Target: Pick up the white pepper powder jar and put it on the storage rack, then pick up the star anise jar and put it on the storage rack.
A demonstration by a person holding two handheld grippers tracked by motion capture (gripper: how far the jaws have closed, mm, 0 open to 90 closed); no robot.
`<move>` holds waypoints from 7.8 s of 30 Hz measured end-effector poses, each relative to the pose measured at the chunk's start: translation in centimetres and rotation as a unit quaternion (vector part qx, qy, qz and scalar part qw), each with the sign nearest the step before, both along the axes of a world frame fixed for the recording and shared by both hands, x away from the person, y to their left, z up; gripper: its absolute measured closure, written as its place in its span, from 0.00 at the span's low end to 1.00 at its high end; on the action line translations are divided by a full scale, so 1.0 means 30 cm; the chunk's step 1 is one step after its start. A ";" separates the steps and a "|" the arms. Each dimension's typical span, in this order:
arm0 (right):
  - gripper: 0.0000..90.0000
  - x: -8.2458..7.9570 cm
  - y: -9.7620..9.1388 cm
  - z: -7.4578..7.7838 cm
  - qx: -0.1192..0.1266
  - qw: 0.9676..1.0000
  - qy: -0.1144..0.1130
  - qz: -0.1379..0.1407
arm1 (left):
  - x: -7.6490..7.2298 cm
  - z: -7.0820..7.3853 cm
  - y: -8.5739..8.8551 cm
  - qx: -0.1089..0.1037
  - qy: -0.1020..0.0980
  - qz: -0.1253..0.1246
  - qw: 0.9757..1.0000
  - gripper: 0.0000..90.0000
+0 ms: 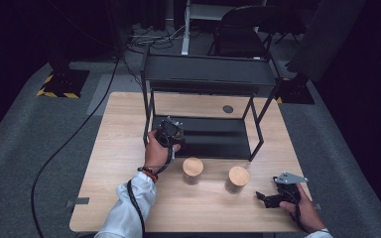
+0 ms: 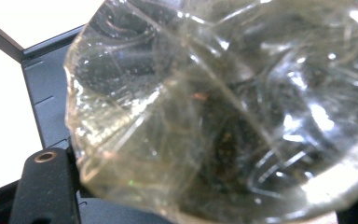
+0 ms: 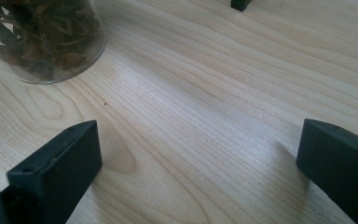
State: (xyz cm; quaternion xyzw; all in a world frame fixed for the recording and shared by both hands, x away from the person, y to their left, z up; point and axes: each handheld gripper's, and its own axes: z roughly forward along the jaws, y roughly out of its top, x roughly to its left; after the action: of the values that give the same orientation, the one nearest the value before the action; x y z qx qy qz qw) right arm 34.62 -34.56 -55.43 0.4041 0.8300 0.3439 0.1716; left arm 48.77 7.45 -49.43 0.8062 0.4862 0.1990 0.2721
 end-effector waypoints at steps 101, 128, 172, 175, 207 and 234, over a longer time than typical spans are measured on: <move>0.00 0.000 0.000 0.000 0.000 1.000 0.000 0.000 | -0.417 0.016 0.174 0.103 -0.059 -0.113 0.987 0.04; 0.00 0.000 0.000 0.000 0.000 1.000 0.000 0.000 | -0.486 -0.103 0.291 0.094 -0.042 -0.099 0.990 0.04; 0.00 -0.002 -0.001 0.000 0.000 1.000 0.001 0.001 | -0.536 -0.201 0.474 -0.043 -0.009 -0.057 0.997 0.00; 0.00 -0.002 -0.001 0.000 0.000 1.000 0.001 0.001 | -0.535 -0.202 0.475 -0.043 -0.011 -0.058 0.997 0.00; 0.00 -0.002 -0.002 0.000 0.000 1.000 0.001 0.003 | -0.532 -0.202 0.478 -0.043 -0.011 -0.063 0.997 0.00; 0.01 -0.009 0.004 0.013 -0.022 1.000 -0.002 0.008 | -0.531 -0.202 0.479 -0.043 -0.011 -0.065 0.997 0.00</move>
State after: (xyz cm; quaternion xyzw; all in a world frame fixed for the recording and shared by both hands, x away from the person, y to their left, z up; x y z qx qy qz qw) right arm 34.35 -34.44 -55.03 0.3932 0.8402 0.3278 0.1789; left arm 32.84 21.81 -55.48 0.8212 0.4382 0.1688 0.3242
